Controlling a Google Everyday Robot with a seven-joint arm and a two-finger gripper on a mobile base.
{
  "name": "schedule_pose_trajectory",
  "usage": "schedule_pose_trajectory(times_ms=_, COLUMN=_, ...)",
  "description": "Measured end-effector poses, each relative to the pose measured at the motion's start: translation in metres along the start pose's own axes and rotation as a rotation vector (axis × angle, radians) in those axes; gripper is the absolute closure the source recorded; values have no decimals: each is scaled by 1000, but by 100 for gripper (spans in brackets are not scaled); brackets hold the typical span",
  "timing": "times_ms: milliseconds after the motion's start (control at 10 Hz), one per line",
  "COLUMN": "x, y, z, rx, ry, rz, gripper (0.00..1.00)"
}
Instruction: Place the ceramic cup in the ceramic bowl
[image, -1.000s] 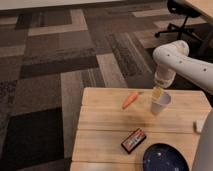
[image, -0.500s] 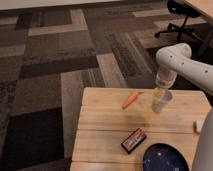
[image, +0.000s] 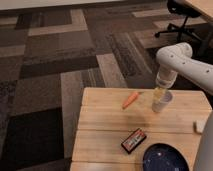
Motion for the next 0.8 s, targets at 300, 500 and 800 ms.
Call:
schedule_pose_trajectory(times_ms=300, x=3, y=0, z=3, rx=-8, ry=-6, rz=-1, gripper=35)
schedule_pose_trajectory(times_ms=500, x=3, y=2, z=3, rx=-19, ry=-15, rz=-3, gripper=35)
schedule_pose_trajectory(times_ms=800, x=3, y=7, z=6, rx=-36, ry=-23, rz=-5, gripper=35)
